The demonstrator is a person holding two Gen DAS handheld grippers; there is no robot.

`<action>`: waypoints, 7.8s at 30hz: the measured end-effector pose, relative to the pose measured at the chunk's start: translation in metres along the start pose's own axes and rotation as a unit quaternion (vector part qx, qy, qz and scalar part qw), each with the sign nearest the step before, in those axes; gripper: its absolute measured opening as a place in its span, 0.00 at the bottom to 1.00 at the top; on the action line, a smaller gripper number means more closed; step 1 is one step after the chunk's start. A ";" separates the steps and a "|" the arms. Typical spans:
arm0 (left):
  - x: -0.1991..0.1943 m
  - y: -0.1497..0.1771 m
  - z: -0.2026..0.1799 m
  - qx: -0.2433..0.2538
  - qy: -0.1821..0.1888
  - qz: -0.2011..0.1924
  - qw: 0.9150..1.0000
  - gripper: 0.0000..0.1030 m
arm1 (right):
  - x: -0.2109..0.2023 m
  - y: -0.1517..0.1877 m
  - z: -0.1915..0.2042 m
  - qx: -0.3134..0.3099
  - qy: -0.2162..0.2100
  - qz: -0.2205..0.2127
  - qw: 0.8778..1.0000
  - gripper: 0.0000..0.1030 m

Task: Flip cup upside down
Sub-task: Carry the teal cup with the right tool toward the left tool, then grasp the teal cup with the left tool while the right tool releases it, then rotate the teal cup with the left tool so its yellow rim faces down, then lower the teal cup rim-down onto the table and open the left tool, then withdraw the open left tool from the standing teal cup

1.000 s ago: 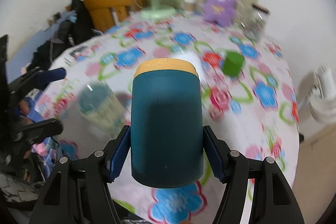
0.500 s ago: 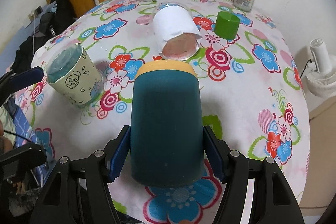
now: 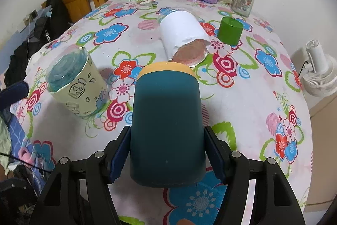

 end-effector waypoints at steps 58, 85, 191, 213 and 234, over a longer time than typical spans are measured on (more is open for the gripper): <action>0.121 0.009 -0.064 0.010 -0.115 0.019 0.993 0.81 | -0.035 0.087 -0.133 0.101 -0.021 -0.067 0.992 0.90; 0.064 -0.036 -0.072 0.028 -0.081 -0.013 0.996 0.69 | -0.043 0.073 -0.081 0.026 -0.062 -0.079 0.995 0.90; -0.010 -0.061 -0.030 0.001 -0.111 -0.071 0.991 1.00 | -0.103 0.021 -0.048 0.039 0.026 -0.156 0.987 0.92; -0.037 -0.058 0.001 -0.012 -0.084 -0.098 0.992 1.00 | -0.137 -0.007 -0.019 0.028 0.040 -0.205 0.978 0.98; -0.039 -0.055 0.008 -0.013 -0.091 -0.095 0.991 1.00 | -0.139 -0.014 -0.011 0.025 0.033 -0.211 0.977 0.99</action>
Point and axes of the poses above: each gripper's, at about its wrist camera, not at the fingertips, and x roughly the way its jaws point, z to its left, y to its underside, the point moved 5 cm from there along x, roughly the way its jaws point, and after that the axes turned 6 degrees about y, right-handed, at the moved point
